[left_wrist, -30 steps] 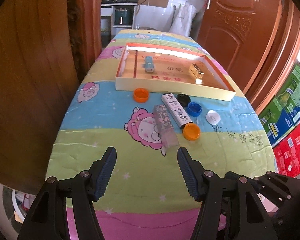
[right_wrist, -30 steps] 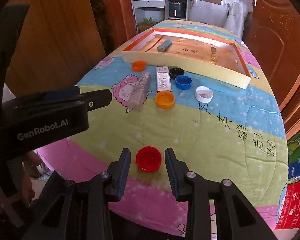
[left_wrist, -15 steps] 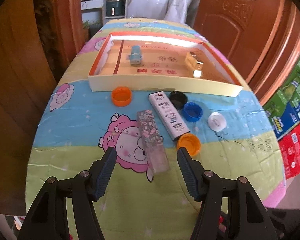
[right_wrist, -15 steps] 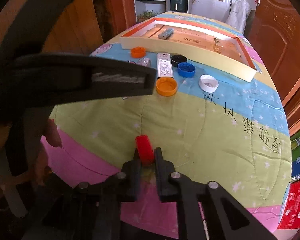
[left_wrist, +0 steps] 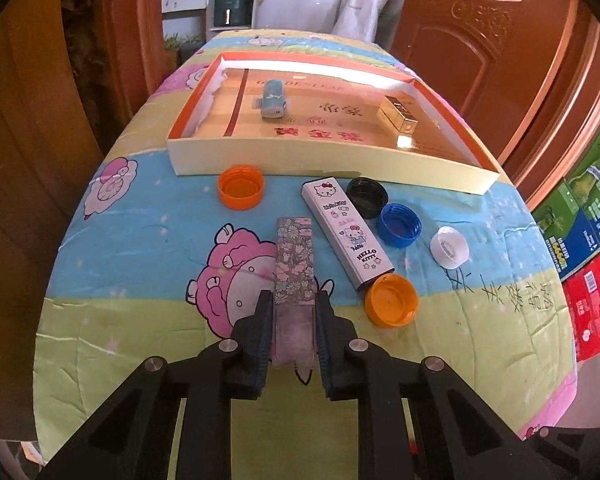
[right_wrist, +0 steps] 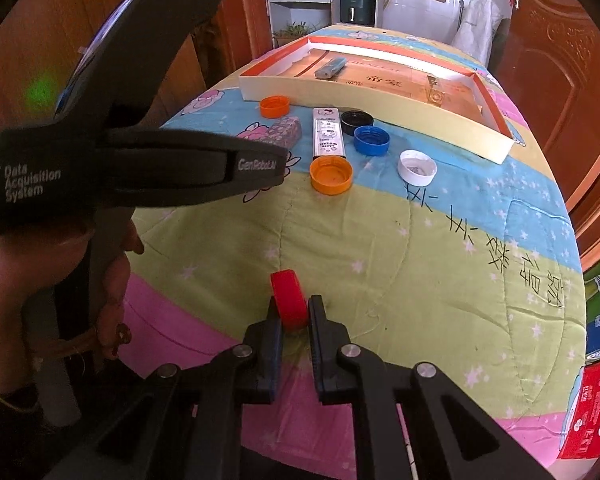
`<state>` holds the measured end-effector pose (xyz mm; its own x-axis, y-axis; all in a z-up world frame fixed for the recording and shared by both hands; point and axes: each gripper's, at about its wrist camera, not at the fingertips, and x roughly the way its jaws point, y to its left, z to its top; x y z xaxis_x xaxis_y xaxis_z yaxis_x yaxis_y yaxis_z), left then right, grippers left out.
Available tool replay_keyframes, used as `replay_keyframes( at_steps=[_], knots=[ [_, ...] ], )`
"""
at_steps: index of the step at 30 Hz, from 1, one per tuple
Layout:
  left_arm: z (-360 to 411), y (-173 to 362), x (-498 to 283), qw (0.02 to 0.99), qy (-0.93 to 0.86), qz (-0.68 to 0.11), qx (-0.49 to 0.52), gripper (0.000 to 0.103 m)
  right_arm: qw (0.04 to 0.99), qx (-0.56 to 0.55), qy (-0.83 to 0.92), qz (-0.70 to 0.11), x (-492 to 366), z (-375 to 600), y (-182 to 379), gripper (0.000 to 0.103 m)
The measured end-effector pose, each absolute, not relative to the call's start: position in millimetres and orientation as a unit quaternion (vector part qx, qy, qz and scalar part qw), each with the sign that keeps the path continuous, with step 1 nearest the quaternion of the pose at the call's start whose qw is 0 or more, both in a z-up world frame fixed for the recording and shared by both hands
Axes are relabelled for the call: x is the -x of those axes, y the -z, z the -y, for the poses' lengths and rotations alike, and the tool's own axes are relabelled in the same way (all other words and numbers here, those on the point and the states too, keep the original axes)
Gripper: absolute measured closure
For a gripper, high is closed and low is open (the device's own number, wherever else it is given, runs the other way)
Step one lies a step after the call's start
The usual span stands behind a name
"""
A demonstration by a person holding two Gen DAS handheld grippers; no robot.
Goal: Organize rigid objects
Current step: 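Grasp the red bottle cap with the right tool while the left tool grasps the clear patterned case, then carry the red cap and clear patterned case with both tools into the box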
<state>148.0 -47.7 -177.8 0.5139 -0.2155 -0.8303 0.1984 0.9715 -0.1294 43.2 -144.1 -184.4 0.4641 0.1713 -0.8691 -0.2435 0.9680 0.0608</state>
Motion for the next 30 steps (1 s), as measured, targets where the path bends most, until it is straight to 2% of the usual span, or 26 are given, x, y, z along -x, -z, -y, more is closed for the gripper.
replay_keyframes(
  at_steps=[21,30],
  knots=[
    [39,128,-132,0.895,0.134,-0.424,0.032,0.083,0.878,0.014,-0.105,-0.467,-60,158,154,0.091],
    [35,132,-134,0.891,0.133,-0.432,0.041,0.083,0.878,0.012,-0.097,-0.468,-60,162,152,0.091]
  ],
)
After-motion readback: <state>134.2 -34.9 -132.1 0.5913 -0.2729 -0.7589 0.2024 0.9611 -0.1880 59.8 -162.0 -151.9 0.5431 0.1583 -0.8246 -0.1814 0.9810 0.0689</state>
